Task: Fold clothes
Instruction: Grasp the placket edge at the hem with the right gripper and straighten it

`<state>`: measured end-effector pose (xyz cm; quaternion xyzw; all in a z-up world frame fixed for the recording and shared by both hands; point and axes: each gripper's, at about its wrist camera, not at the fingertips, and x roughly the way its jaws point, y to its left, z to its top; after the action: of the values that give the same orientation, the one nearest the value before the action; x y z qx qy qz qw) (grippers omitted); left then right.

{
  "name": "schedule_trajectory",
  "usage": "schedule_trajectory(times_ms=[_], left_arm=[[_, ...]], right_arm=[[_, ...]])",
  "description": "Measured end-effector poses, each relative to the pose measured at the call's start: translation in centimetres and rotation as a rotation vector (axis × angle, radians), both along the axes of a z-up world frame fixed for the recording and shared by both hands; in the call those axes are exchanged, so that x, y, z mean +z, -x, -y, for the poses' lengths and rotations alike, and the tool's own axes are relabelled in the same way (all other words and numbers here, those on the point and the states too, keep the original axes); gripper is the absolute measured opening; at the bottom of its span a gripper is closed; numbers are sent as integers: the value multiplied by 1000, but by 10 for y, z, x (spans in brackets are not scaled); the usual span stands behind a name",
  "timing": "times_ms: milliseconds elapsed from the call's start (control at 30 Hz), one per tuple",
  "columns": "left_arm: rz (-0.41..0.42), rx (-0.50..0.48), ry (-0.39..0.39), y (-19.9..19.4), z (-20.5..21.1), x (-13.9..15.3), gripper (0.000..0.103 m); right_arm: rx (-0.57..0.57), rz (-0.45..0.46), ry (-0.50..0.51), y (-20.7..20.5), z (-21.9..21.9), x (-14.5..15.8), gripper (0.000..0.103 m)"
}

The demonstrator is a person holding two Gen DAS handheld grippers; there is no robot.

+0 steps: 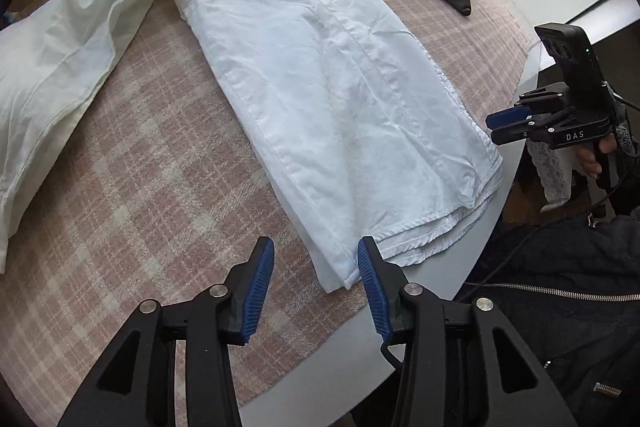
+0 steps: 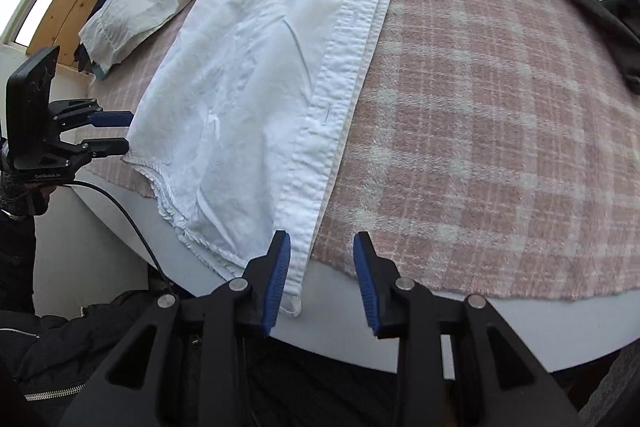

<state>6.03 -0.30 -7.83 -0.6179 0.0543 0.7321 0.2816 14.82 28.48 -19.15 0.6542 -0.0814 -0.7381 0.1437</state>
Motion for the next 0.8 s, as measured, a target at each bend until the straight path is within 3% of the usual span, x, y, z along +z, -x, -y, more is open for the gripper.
schedule_trajectory(times_ms=[133, 233, 333, 433, 533, 600, 667, 800], left_arm=[[-132, -185, 58, -12, -30, 15, 42], [-100, -306, 1, -14, -43, 10, 42], [-57, -400, 65, -16, -48, -14, 42], [-49, -443, 51, -19, -42, -19, 42], [-56, -449, 58, -23, -39, -13, 41], [-82, -483, 57, -30, -43, -5, 42], [-108, -543, 68, -39, -51, -2, 43], [-107, -604, 129, -45, -63, -12, 43]], right_arm=[[-119, -25, 1, -12, 5, 4, 33], [-191, -15, 7, -15, 8, -4, 33], [-252, 0, 44, -10, 9, -7, 33], [-259, 7, 93, -8, 14, -10, 33], [-237, 4, 62, -7, 23, -10, 32], [-227, -15, 37, -7, 26, -8, 27], [-234, -19, 29, -7, 25, -6, 14], [-244, -31, 43, -11, 13, 1, 9]])
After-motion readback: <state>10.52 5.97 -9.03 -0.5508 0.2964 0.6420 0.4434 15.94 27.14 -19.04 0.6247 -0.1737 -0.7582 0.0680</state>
